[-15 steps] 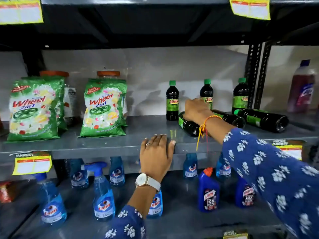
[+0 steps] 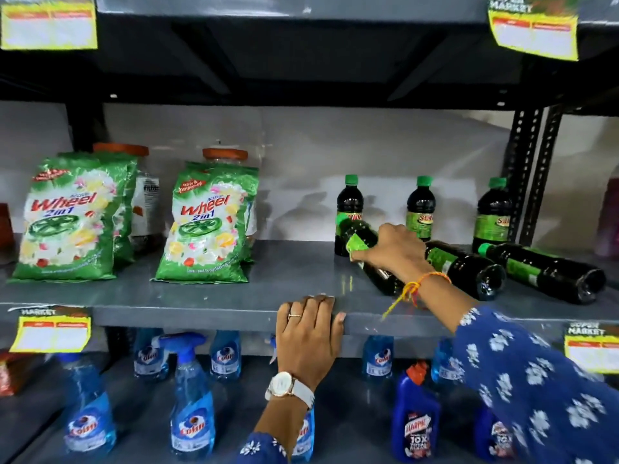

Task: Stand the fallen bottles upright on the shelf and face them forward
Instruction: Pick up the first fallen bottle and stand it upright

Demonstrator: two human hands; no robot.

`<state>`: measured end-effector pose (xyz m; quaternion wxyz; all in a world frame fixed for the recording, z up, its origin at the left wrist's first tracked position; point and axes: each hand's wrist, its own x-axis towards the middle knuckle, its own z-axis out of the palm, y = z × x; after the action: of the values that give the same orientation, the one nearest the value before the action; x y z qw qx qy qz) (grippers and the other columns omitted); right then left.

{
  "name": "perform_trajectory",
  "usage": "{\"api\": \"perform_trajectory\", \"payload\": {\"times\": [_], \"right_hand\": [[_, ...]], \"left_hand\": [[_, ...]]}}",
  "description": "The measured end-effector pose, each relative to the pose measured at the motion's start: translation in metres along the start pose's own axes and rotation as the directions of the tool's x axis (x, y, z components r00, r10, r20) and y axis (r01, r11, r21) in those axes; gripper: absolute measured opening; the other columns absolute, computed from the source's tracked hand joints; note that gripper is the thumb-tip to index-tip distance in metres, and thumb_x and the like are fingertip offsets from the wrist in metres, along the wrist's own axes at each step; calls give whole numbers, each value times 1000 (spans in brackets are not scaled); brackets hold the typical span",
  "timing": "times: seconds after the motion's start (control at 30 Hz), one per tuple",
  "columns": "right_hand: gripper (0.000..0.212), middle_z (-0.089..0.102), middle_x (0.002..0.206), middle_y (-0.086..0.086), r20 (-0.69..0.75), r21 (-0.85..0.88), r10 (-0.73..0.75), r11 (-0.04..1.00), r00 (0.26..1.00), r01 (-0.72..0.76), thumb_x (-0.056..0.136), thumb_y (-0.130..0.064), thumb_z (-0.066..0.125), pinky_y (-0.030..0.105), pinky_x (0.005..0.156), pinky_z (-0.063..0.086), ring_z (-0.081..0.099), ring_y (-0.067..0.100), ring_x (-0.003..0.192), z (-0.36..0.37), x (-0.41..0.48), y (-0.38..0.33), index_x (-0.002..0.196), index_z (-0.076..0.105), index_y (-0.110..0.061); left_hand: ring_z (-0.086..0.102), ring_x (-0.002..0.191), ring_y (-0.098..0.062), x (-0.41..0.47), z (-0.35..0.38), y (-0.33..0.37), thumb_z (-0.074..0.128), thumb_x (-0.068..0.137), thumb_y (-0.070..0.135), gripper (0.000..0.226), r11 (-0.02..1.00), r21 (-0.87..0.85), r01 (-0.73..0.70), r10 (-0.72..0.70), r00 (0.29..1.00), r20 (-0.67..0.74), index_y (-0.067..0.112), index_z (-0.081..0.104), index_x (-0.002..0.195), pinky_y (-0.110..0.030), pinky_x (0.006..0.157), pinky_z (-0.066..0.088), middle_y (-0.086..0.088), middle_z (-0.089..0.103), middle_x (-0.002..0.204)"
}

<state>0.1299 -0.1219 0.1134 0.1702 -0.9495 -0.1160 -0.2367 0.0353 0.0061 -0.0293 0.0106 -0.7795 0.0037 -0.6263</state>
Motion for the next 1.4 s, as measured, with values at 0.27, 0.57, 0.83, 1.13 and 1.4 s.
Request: {"api": "perform_trajectory", "payload": {"times": [0.27,0.57,0.83,1.13,1.4], "right_hand": [[63,70,99,4,-147,708,-27,695,989,124,55,-51,75,40,83,52,65,20,92,19,-5,19,106,53,-21],[75,61,106,-2,-74,783,-78,613,994,106,57,-56,72,40,85,50,61,18,100,40,-5,29,118,41,-26],[72,52,89,-11,-31,738,-48,673,998,55,48,-37,78,23,57,38,54,12,79,46,-12,27,101,32,-24],[60,60,88,-9,-26,814,-48,578,999,49,53,-28,81,28,67,45,60,14,84,47,-11,31,100,44,-20],[68,61,96,-3,5,841,-48,540,999,21,51,-29,82,28,71,46,60,13,90,51,-8,33,105,43,-19]], "left_hand": [[59,74,-26,0,4,0,38,93,32,36,1000,6,-11,11,1000,4,15,69,91,-37,77,37,-3,68,89],[52,82,-23,-2,11,-2,29,96,34,39,1000,-22,0,0,1000,-9,16,64,96,-38,78,36,-4,68,92],[58,79,-25,-3,10,0,29,96,34,42,1000,-17,13,-12,1000,24,15,66,96,-38,79,36,-4,68,92],[55,81,-25,-2,8,2,27,96,34,43,999,2,39,-39,999,31,14,66,95,-40,81,35,-5,68,92],[56,82,-25,-2,7,3,26,96,34,47,999,12,47,-47,999,23,13,68,94,-40,83,36,-6,69,92]]}}
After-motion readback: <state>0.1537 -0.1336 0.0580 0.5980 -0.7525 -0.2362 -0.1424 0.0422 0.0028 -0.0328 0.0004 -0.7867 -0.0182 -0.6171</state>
